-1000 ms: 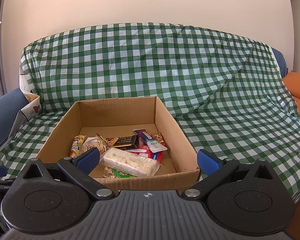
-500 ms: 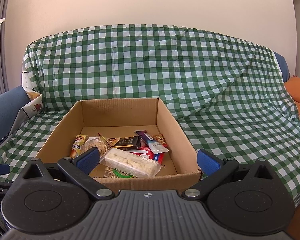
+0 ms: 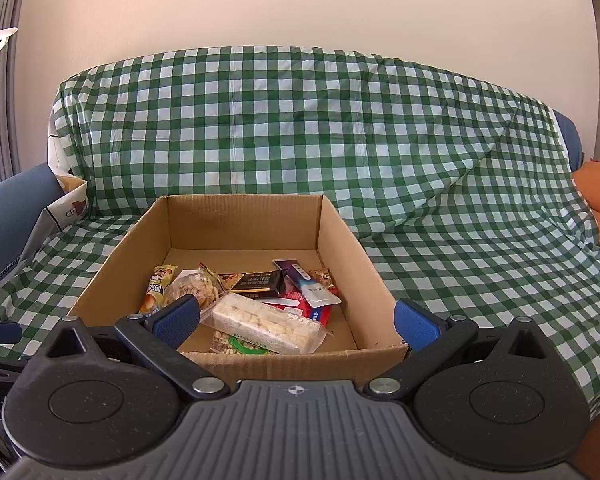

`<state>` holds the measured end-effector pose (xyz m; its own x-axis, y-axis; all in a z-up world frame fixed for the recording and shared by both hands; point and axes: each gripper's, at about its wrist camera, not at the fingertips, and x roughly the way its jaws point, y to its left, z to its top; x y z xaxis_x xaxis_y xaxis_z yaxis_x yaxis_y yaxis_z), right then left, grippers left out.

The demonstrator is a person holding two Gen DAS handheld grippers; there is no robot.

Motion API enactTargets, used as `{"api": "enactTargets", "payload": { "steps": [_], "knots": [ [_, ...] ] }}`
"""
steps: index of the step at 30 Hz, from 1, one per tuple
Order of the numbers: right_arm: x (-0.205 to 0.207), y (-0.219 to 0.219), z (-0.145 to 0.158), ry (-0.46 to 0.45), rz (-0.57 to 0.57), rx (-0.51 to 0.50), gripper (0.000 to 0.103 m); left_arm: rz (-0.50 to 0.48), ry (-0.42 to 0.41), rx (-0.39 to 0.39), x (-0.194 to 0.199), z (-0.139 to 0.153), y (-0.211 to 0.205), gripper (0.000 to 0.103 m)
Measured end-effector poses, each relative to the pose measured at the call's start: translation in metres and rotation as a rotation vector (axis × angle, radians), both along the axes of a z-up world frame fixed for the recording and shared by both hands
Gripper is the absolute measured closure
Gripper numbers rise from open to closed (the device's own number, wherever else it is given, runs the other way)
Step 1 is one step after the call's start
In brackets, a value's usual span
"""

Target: Organize snacks

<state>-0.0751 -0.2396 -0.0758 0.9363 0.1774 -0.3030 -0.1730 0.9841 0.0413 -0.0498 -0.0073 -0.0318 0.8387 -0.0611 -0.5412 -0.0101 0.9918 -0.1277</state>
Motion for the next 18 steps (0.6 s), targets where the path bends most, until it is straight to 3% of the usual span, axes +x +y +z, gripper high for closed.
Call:
{"api": "enactTargets", "payload": {
  "steps": [18],
  "knots": [
    [0.0007,0.0016,-0.0007,0.0,0.001,-0.007,0.001,0.001,0.0,0.001,0.0004,0.0003,-0.0004,0.0]
  ]
}}
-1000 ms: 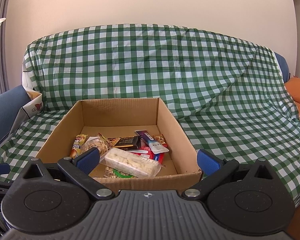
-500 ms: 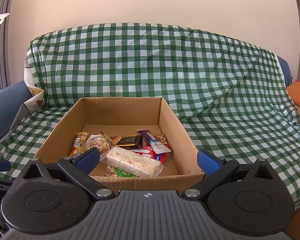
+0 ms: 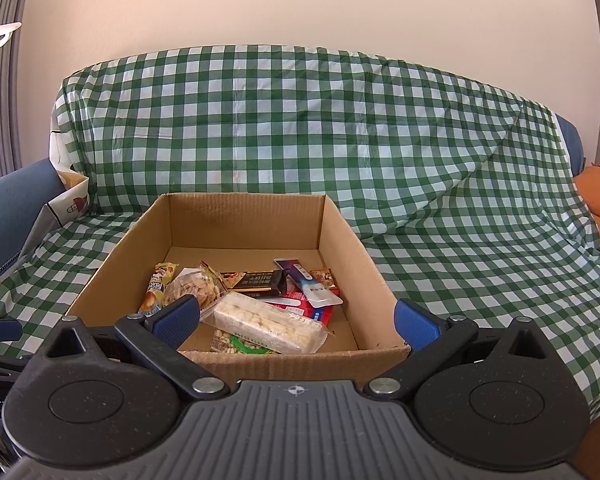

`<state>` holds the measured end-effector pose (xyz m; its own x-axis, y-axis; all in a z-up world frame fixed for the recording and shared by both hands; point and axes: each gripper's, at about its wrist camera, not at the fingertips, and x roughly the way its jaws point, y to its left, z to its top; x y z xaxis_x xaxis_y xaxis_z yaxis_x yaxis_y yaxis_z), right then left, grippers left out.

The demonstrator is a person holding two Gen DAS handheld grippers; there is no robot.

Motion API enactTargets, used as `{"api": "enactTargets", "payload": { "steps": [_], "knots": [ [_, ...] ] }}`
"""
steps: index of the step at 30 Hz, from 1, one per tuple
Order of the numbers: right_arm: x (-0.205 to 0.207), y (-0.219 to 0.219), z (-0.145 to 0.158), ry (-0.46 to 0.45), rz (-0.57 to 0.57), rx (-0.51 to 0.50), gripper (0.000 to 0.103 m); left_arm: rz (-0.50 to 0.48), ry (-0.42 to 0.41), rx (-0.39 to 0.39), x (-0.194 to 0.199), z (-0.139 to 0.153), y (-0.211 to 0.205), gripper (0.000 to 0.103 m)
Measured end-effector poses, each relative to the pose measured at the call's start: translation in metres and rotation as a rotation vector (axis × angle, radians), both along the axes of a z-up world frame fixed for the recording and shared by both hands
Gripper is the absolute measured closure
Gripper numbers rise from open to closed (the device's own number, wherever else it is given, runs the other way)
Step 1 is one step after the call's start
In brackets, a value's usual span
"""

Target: Organize snacks

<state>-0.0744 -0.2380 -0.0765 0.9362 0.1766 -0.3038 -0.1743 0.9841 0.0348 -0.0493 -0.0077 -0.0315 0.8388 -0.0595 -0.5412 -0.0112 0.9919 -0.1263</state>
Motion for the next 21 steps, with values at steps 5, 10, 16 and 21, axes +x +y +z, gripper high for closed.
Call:
{"api": "enactTargets", "payload": {
  "steps": [5,10,16,21],
  "knots": [
    [-0.0006,0.0005,0.0004,0.0,-0.001,0.0,0.001,-0.001,0.0,-0.001,-0.0001,-0.0001,0.0,0.0],
    [0.0,0.0004,0.0003,-0.001,0.001,-0.002,0.001,-0.001,-0.001,-0.002,-0.0001,0.0003,0.0003,0.0],
    [-0.0006,0.0009,0.0004,-0.001,0.0,-0.003,0.001,-0.001,-0.001,-0.002,-0.0003,-0.0004,0.0004,0.0],
    [-0.0008,0.0014,0.0005,-0.001,0.0,-0.003,0.001,0.0,0.0,-0.004,-0.0005,-0.0007,0.0006,0.0]
  ]
}}
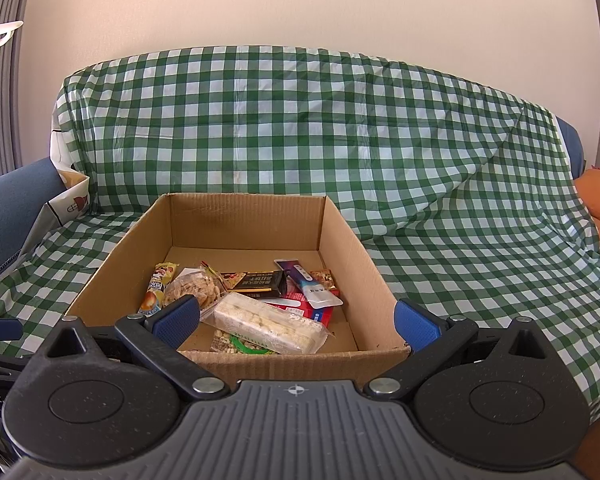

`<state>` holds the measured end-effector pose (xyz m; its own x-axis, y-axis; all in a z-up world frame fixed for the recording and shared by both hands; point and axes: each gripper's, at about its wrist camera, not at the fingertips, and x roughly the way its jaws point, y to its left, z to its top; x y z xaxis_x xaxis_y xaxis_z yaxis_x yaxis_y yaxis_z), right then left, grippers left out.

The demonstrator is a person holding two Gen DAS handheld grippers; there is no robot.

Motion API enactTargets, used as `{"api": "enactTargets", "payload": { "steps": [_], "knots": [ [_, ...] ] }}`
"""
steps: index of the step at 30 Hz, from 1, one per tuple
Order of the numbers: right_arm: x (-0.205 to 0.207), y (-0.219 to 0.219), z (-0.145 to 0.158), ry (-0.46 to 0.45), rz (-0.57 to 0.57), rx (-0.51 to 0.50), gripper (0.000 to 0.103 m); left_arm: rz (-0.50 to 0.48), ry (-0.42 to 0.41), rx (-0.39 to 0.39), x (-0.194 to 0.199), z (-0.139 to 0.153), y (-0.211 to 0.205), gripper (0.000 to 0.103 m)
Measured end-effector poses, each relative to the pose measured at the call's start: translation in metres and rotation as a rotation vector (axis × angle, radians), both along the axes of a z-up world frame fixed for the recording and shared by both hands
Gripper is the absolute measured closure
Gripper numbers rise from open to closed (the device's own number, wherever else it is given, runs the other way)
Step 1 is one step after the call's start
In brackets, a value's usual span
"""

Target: Organize snacks

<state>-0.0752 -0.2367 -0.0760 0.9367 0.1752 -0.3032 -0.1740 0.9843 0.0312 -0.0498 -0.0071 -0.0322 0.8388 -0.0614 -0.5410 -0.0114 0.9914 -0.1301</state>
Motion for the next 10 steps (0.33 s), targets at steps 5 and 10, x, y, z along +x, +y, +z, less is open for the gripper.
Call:
{"api": "enactTargets", "payload": {
  "steps": [5,10],
  "knots": [
    [-0.0005,0.0005,0.0,-0.001,0.0,-0.001,0.001,-0.001,-0.001,-0.002,-0.0006,-0.0005,0.0002,0.0],
    [0.0002,-0.0003,-0.0006,0.0,0.0,0.0,0.001,-0.006,-0.009,-0.002,-0.003,-0.0012,-0.0026,0.0]
  ]
}}
